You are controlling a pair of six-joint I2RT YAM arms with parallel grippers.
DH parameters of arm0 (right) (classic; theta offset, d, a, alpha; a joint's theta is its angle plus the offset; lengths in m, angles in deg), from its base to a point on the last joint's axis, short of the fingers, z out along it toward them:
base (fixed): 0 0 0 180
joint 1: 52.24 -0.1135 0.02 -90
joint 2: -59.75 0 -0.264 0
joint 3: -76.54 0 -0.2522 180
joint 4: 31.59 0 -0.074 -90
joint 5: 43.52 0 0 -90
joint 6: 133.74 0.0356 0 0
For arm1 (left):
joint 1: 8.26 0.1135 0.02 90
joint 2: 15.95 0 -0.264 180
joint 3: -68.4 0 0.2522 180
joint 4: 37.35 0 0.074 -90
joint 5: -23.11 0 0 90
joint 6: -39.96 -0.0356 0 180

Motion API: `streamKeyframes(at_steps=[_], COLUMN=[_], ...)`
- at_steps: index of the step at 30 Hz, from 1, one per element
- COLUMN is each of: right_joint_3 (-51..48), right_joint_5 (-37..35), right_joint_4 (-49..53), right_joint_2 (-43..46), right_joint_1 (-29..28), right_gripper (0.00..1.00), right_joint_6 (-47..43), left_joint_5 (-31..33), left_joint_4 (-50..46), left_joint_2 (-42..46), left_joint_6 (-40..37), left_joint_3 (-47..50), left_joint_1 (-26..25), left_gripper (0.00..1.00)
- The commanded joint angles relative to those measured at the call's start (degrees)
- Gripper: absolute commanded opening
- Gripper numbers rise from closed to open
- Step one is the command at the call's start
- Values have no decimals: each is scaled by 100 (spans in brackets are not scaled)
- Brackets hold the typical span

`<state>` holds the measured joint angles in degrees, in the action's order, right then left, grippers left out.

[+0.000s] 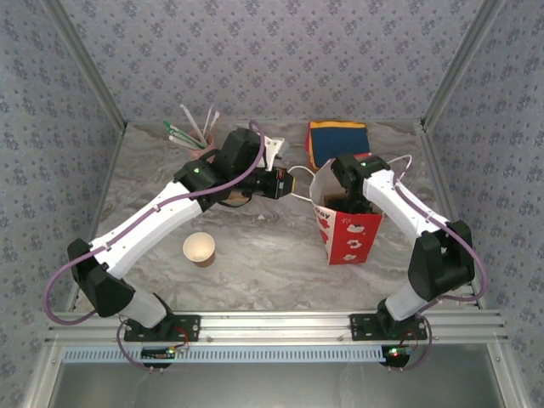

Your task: Pack the takeout coffee

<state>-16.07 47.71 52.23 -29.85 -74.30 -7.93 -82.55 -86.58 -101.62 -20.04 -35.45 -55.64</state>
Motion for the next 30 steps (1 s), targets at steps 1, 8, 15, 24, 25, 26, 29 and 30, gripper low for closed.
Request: streamKeyframes(at_steps=[1, 8, 15, 24, 25, 26, 29, 30], right_joint_3=[-67, -127, -156, -11, 1, -5, -6, -6], right_joint_5=[-218, -299, -374, -514, -518, -513, -508, -503], right_joint_4=[199, 301, 292, 367, 366, 368, 358, 355], right_joint_2=[145, 145, 119, 79, 69, 66, 53, 55], right_joint_1=[-15, -12, -26, -79, -87, -96, -114, -117], right_gripper=[94, 93, 93, 93, 93, 93, 93, 93], right_joint_6=[153, 242, 246, 233, 235, 242, 243, 242], left_joint_5=[2, 17, 22, -47, -44, -51, -51, -45], left_joint_4=[-48, -56, -66, -47, -52, -45, -61, -70], left_joint_2=[-34, -22, -21, -99, -108, -107, -118, -115], left_joint_6=[-34, -34, -47, -56, -56, -62, -64, -64], left_joint_3=[-213, -233, -264, -353, -361, -377, -421, -439], left_joint_1=[-17, -46, -52, -92, -98, -113, -123, -124], left_gripper=[0, 0, 0, 0, 0, 0, 0, 0])
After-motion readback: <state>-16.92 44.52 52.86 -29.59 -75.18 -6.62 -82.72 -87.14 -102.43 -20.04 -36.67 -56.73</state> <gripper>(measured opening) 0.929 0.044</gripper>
